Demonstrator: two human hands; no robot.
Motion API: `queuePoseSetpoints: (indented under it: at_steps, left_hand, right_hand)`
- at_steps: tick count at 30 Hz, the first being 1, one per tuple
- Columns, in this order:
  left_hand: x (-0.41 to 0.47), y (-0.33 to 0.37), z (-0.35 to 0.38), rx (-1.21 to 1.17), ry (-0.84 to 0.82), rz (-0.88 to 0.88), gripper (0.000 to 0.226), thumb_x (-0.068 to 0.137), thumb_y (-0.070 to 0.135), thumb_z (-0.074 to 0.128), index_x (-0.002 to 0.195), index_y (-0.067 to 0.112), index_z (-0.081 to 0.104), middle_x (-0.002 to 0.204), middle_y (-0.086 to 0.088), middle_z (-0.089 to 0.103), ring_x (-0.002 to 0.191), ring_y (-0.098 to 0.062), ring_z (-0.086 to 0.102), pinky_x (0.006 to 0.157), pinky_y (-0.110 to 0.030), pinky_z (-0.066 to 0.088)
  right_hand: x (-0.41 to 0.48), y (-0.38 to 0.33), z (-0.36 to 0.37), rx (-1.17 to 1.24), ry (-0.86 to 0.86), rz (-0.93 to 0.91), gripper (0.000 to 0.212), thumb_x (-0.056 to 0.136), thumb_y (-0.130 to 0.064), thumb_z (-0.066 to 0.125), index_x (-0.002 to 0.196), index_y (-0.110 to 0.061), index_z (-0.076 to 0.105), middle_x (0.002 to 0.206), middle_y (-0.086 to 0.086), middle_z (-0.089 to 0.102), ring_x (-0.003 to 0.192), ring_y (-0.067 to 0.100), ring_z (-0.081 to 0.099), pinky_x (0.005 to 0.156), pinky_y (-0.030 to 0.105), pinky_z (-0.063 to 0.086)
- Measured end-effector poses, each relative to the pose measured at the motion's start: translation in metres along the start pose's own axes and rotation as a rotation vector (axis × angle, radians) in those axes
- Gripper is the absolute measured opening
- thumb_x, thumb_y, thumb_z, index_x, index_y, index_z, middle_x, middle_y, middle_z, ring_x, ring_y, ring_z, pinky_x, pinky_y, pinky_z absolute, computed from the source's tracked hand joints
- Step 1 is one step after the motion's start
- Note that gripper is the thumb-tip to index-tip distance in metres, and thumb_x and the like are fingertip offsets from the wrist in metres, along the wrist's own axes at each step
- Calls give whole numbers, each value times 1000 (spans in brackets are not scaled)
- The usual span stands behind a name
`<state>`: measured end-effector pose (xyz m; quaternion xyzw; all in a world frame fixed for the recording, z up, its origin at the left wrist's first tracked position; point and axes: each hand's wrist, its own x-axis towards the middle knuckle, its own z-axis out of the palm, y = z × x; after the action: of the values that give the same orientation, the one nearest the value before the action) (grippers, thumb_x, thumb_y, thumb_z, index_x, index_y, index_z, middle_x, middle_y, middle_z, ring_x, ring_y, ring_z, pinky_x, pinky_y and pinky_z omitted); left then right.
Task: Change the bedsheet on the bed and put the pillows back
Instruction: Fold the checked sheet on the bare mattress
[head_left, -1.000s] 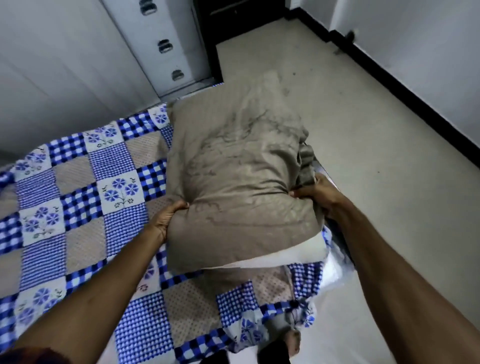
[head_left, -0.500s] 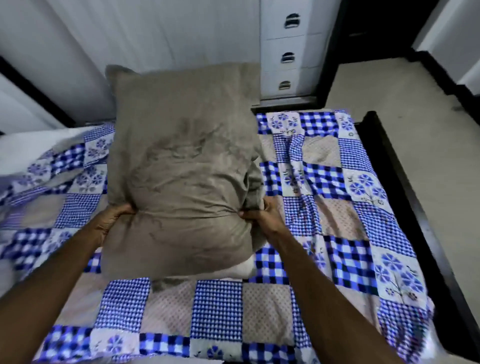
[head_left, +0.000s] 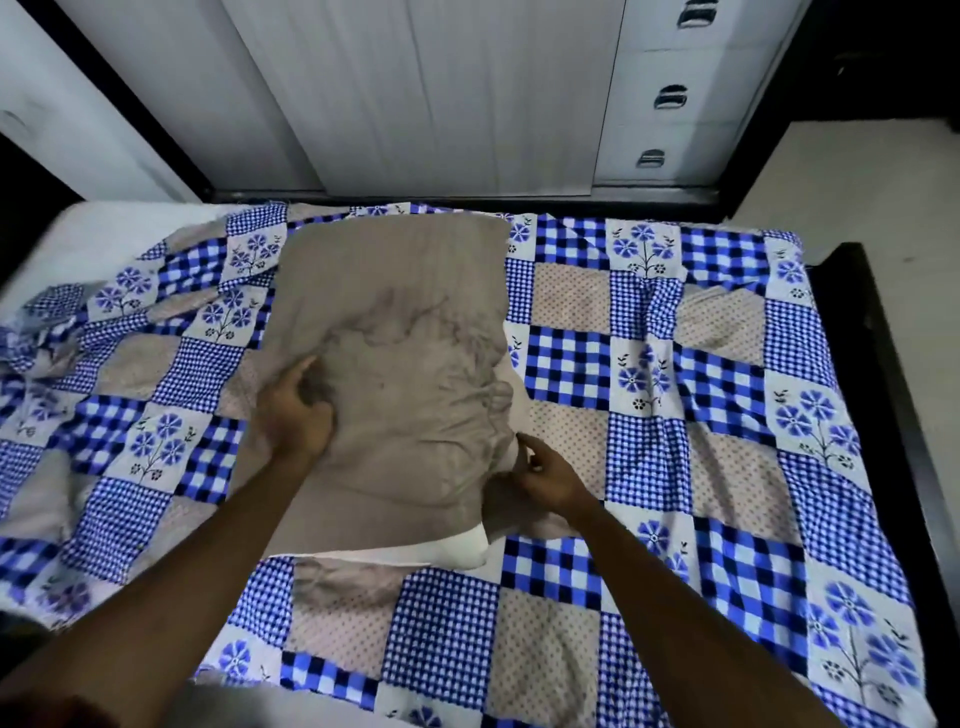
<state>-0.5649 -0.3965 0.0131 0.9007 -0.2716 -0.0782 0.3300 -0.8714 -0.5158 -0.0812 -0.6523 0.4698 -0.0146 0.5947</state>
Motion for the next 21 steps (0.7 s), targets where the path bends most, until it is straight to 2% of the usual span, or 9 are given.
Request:
queuePoseSetpoints:
  at_steps: [2, 4, 6, 8, 10, 11, 14, 18, 21]
  left_hand:
    - [-4, 28, 19, 65, 2, 138, 59, 62, 17, 47, 115, 9, 72, 111, -17, 71, 103, -37, 62, 95, -43, 49]
    - [-14, 61, 42, 100, -55, 278, 49, 68, 18, 49, 111, 9, 72, 106, -15, 70, 99, -36, 61, 89, -41, 48]
    - [-33, 104, 78, 103, -137, 384, 45, 70, 17, 52, 110, 11, 72, 104, -13, 69, 97, -35, 62, 86, -40, 49]
    - [-55, 145, 118, 111, -200, 461, 47, 69, 16, 56, 114, 12, 70, 109, -9, 69, 100, -31, 62, 89, -39, 49]
    - [-79, 181, 165, 126, -285, 505, 50, 70, 17, 60, 119, 9, 67, 114, -9, 68, 104, -30, 61, 93, -39, 49]
    - [-87, 195, 186, 134, -337, 528, 49, 72, 17, 62, 121, 8, 66, 115, -11, 68, 105, -33, 62, 93, -41, 50]
    - [-123, 245, 260, 161, -511, 476, 49, 79, 17, 69, 127, 7, 64, 125, -14, 64, 114, -37, 59, 94, -45, 50]
    - [-157, 298, 338, 270, -636, 457, 60, 82, 31, 69, 138, 14, 55, 138, -7, 55, 129, -32, 49, 100, -41, 44]
    - [-151, 321, 382, 391, -735, 429, 73, 88, 40, 69, 150, 20, 38, 157, -2, 36, 143, -27, 33, 112, -51, 34]
  right_hand:
    - [6, 10, -19, -25, -56, 19, 53, 93, -13, 66, 143, -15, 52, 104, 1, 68, 85, 13, 62, 75, 18, 48]
    - [9, 20, -38, -20, -76, 27, 47, 91, -10, 69, 137, -14, 59, 91, -3, 67, 75, 9, 62, 71, 20, 49]
    - [10, 31, -69, -24, -19, 21, 46, 88, -17, 75, 132, -18, 63, 104, 2, 67, 86, 14, 66, 76, 25, 49]
    - [10, 43, -107, -19, 47, -4, 41, 90, -14, 74, 129, -10, 64, 119, 12, 63, 102, 22, 65, 76, 29, 47]
    - [9, 64, -156, -38, 91, -36, 34, 93, -8, 69, 124, 3, 63, 119, 22, 62, 99, 26, 64, 78, 41, 46]
    - [10, 75, -178, -52, 142, -35, 36, 93, -14, 70, 126, -2, 63, 123, 17, 61, 97, 24, 64, 83, 42, 50]
    - [10, 124, -262, -96, 338, 46, 48, 87, -26, 77, 132, -16, 62, 131, 11, 59, 109, 25, 63, 93, 40, 50]
    - [18, 160, -365, -104, 532, 62, 46, 81, -21, 73, 125, -10, 66, 123, 16, 62, 113, 34, 62, 99, 42, 49]
    - [33, 169, -411, -110, 502, 81, 54, 84, -23, 71, 135, -12, 60, 135, 15, 57, 124, 34, 57, 106, 42, 44]
